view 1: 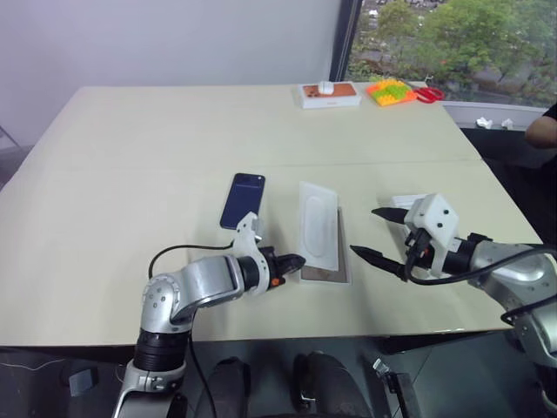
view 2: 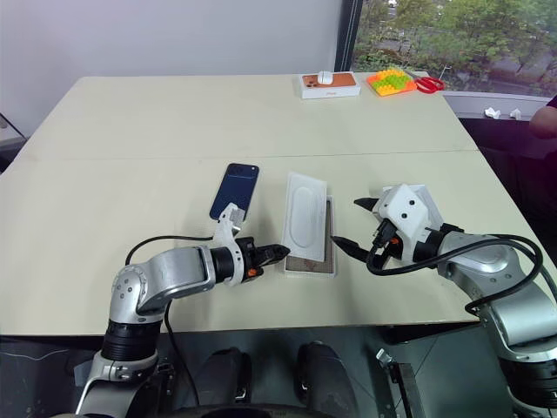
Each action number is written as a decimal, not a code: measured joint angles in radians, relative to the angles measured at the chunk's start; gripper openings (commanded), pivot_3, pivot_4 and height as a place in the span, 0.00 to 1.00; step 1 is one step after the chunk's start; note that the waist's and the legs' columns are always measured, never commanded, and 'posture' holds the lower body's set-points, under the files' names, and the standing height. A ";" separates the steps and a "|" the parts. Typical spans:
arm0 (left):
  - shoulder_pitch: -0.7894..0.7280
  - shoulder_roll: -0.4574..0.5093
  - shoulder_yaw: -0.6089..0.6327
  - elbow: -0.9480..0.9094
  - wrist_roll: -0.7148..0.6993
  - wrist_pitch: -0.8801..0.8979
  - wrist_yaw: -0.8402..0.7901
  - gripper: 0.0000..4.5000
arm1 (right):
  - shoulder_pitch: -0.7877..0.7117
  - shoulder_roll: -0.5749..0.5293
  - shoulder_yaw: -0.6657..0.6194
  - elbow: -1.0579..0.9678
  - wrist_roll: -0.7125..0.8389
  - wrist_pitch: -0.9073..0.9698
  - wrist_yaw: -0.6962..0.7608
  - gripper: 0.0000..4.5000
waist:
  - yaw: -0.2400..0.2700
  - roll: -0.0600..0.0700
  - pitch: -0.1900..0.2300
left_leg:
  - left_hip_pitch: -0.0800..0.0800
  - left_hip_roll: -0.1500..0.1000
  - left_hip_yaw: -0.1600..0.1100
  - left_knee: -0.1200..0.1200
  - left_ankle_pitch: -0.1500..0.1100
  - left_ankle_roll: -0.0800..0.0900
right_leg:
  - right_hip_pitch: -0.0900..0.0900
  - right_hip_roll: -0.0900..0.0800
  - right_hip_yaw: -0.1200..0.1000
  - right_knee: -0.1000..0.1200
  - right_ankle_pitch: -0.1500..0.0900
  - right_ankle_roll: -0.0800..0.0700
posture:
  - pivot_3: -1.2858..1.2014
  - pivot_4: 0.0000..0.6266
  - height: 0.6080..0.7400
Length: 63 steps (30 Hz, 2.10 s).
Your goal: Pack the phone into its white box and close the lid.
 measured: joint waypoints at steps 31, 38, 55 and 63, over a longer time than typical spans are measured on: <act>0.020 0.818 -0.008 -0.105 1.103 -0.491 -1.762 1.00 | -0.352 0.192 0.359 0.177 -0.228 0.173 -0.177 0.01 | -0.005 0.005 0.008 | -0.005 0.002 0.003 -0.004 0.000 0.001 | -0.009 0.001 0.000 -0.010 0.000 -0.003 | 0.52 0.24 1.00; 0.032 0.791 -0.008 -0.056 1.217 -0.548 -1.886 1.00 | -0.385 0.229 0.430 0.241 -0.306 0.208 -0.198 0.01 | -0.004 0.005 0.008 | -0.005 0.003 0.002 -0.004 -0.003 0.005 | -0.009 0.002 -0.001 -0.010 0.001 0.000 | 0.52 0.24 1.00; 0.070 0.718 0.002 -0.031 1.355 -0.584 -1.901 1.00 | -0.294 0.133 0.491 -0.037 -0.241 0.468 -0.077 0.01 | -0.010 0.005 0.008 | -0.004 0.003 0.002 -0.003 -0.004 0.007 | -0.009 0.001 -0.001 -0.008 0.001 0.001 | 0.52 0.24 1.00; 0.073 0.715 0.007 -0.031 1.357 -0.582 -1.901 1.00 | -0.247 0.065 0.496 -0.127 -0.179 0.493 -0.014 0.01 | -0.010 0.005 0.008 | -0.004 0.003 0.002 -0.003 -0.004 0.007 | -0.009 0.001 -0.001 -0.008 0.001 0.001 | 0.52 0.24 1.00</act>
